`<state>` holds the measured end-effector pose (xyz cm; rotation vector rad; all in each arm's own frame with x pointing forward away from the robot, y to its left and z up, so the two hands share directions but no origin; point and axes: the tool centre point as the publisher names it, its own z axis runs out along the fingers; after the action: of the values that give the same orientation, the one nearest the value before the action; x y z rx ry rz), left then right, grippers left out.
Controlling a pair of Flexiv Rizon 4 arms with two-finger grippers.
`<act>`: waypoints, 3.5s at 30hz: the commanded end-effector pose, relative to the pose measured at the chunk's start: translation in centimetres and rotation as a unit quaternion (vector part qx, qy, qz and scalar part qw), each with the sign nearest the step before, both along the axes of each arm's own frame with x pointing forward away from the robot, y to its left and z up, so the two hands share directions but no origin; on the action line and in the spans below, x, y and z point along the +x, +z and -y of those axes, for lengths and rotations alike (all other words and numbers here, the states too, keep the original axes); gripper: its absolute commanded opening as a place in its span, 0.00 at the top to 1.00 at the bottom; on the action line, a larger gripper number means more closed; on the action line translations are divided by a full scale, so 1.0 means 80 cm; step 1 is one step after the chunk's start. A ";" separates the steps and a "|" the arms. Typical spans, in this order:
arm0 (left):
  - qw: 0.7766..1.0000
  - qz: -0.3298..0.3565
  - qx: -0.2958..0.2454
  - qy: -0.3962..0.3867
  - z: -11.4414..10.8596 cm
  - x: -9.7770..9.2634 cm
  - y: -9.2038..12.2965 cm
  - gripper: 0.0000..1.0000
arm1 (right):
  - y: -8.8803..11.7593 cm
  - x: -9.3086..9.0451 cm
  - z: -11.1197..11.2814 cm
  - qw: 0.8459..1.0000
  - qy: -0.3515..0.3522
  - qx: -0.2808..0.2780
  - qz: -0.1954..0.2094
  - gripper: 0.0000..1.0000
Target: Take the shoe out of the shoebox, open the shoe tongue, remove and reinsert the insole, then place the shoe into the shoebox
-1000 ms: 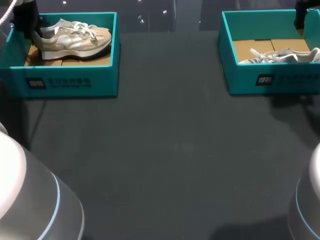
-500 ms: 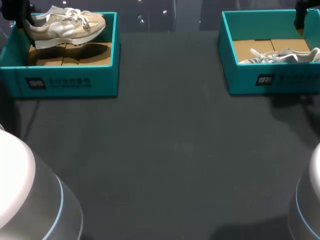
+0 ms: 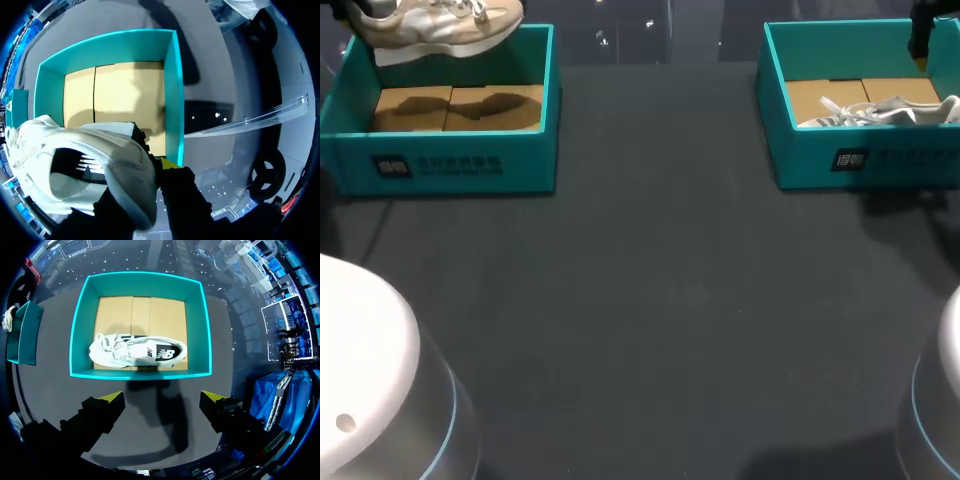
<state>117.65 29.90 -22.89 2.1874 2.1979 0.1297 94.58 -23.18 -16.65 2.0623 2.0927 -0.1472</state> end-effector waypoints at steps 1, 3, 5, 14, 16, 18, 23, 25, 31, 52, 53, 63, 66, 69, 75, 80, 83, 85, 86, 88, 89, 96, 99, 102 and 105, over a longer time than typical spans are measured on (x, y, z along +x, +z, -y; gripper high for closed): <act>1.000 0.008 0.007 0.006 0.006 -0.013 0.049 1.00 | 0.000 0.000 0.000 1.000 0.000 0.000 0.000 0.00; 1.000 0.017 0.010 0.008 0.009 -0.016 0.060 1.00 | 0.000 0.000 0.000 1.000 0.000 0.000 0.000 0.00; 1.000 0.026 0.014 0.011 0.012 -0.020 0.070 1.00 | 0.000 0.000 0.000 1.000 0.000 0.000 0.000 0.00; 0.999 0.006 0.019 0.024 0.036 -0.046 0.123 1.00 | 0.000 0.000 0.000 1.000 0.000 0.000 0.000 0.00; 0.999 0.014 0.021 0.026 0.042 -0.054 0.134 1.00 | 0.000 0.000 0.000 1.000 0.000 0.000 0.000 0.00; 0.999 0.017 0.022 0.027 0.047 -0.064 0.147 1.00 | 0.000 0.000 0.000 1.000 0.000 0.000 0.000 0.00; 0.999 0.025 0.032 0.023 0.064 -0.094 0.170 1.00 | 0.000 0.000 0.000 1.000 0.000 0.000 0.000 0.00; 0.999 0.032 0.034 0.020 0.074 -0.109 0.175 1.00 | 0.000 0.000 0.000 1.000 0.000 0.000 0.000 0.00; 0.999 0.036 0.036 0.007 0.110 -0.165 0.181 1.00 | 0.000 0.000 0.000 1.000 0.000 0.000 0.000 0.00; 0.997 0.051 0.050 -0.027 0.224 -0.348 0.139 1.00 | 0.000 0.000 0.000 1.000 0.000 0.000 0.000 0.00; 0.997 0.052 0.051 -0.029 0.229 -0.357 0.138 1.00 | 0.000 0.000 0.000 1.000 0.000 0.000 0.000 0.00; 0.995 0.052 0.067 -0.044 0.274 -0.434 0.117 1.00 | 0.000 0.000 0.000 1.000 0.000 0.000 0.000 0.00; 0.995 0.050 0.068 -0.049 0.288 -0.454 0.114 1.00 | 0.000 0.000 0.000 1.000 0.000 0.000 0.000 0.00; 0.995 0.045 0.067 -0.058 0.302 -0.474 0.110 1.00 | 0.000 0.000 0.000 1.000 0.000 0.000 0.000 0.00; 0.993 0.053 0.076 -0.071 0.334 -0.516 0.094 1.00 | 0.000 0.000 0.000 1.000 0.000 0.000 0.000 0.00; 0.992 0.044 0.098 -0.068 0.365 -0.538 0.074 1.00 | 0.000 0.000 0.000 1.000 0.000 0.000 0.000 0.00; 0.992 0.030 0.103 -0.062 0.382 -0.547 0.061 1.00 | 0.000 0.000 0.000 1.000 0.000 0.000 0.000 0.00; 0.992 0.027 0.105 -0.058 0.392 -0.553 0.049 1.00 | 0.000 0.000 0.000 1.000 0.000 0.000 0.000 0.00; 0.992 0.022 0.108 -0.054 0.397 -0.556 0.043 1.00 | 0.000 0.000 0.000 1.000 0.000 0.000 0.000 0.00; 0.992 0.018 0.113 -0.051 0.406 -0.562 0.031 1.00 | 0.000 0.000 0.000 1.000 0.000 0.000 0.000 0.00; 0.992 0.016 0.115 -0.048 0.411 -0.565 0.026 1.00 | 0.000 0.000 0.000 1.000 0.000 0.000 0.000 0.00; 0.992 -0.012 0.117 -0.034 0.427 -0.570 0.014 1.00 | 0.000 0.000 0.000 1.000 0.000 0.000 0.000 0.00; 0.992 -0.012 0.117 -0.034 0.427 -0.570 0.014 1.00 | 0.000 0.000 0.000 1.000 0.000 0.000 0.000 0.00; 0.992 -0.012 0.117 -0.034 0.427 -0.570 0.014 1.00 | 0.000 0.000 0.000 1.000 0.000 0.000 0.000 0.00; 0.992 -0.012 0.117 -0.034 0.427 -0.570 0.014 1.00 | 0.000 0.000 0.000 1.000 0.000 0.000 0.000 0.00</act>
<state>71.92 -3.95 -21.96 2.3884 2.2135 0.3751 94.58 -23.18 -16.65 2.0623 2.0927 -0.1472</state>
